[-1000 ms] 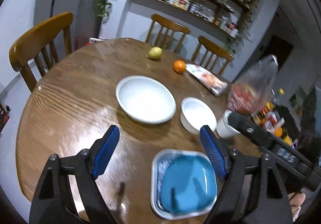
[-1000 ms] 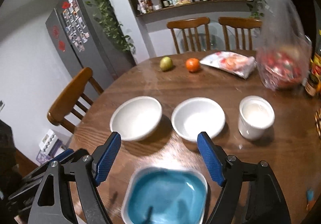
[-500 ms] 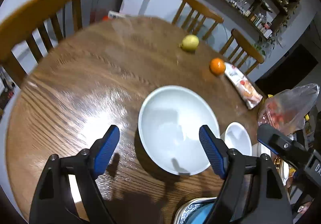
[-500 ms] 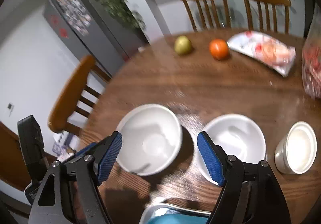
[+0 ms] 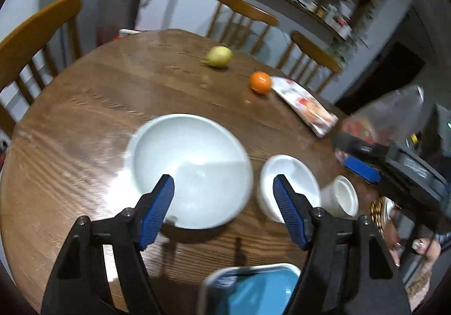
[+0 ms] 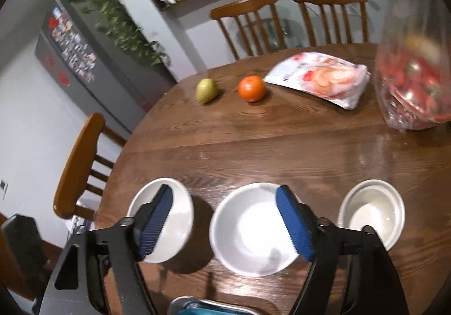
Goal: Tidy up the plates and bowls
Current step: 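Open the right gripper and move it toward the white bowls, then grasp the rim of a white bowl with the right gripper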
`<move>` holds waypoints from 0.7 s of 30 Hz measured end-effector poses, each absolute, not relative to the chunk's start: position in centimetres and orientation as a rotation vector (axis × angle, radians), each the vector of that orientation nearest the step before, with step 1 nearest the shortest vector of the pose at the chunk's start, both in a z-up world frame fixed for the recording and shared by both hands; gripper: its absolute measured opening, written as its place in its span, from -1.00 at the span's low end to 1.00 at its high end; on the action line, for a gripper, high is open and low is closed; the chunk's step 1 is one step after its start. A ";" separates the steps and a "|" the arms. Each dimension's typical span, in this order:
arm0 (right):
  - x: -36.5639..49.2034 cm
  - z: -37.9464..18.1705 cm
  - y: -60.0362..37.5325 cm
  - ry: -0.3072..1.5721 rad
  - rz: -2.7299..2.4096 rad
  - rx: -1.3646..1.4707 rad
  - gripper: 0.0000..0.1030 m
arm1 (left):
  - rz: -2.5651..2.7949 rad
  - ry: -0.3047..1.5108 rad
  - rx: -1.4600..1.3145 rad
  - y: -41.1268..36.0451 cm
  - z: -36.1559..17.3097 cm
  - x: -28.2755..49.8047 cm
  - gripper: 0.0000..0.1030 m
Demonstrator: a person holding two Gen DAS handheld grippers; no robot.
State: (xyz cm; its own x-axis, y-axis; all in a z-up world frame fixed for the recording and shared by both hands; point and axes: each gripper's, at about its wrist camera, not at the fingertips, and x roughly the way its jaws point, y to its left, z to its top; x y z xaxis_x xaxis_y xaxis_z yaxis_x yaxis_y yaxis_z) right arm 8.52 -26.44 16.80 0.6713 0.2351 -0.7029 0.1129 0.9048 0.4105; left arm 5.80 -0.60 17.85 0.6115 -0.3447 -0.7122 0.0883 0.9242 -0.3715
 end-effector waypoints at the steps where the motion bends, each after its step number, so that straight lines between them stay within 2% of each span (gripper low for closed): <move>1: 8.8 16.5 -26.8 0.851 0.068 0.454 0.31 | -0.267 0.883 -0.289 -1.9 18.2 5.9 0.34; 3: 9.4 15.8 -27.4 0.881 0.050 0.442 0.07 | -0.285 0.887 -0.256 -4.0 18.3 6.4 0.34; 4: 9.6 15.5 -27.6 0.893 0.038 0.434 0.04 | -0.294 0.901 -0.240 -5.1 18.2 6.6 0.34; 9: 11.0 13.3 -29.6 0.958 -0.008 0.449 0.02 | -0.383 1.026 -0.214 -9.0 16.0 7.6 0.22; 19: 12.5 10.6 -30.3 1.035 -0.043 0.454 0.02 | -0.390 1.079 -0.190 -10.2 13.8 8.3 0.21; 21: 12.6 10.3 -30.2 1.042 -0.054 0.443 -0.05 | -0.382 1.090 -0.184 -10.5 13.3 8.8 0.21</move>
State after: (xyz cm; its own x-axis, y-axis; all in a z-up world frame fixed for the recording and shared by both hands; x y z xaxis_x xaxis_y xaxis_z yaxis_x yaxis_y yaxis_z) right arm 12.61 -30.21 10.32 0.5114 0.1638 -0.8436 0.2503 0.9107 0.3285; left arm 8.83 -10.50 13.33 0.4060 -0.3896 -0.8267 0.2112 0.9201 -0.3299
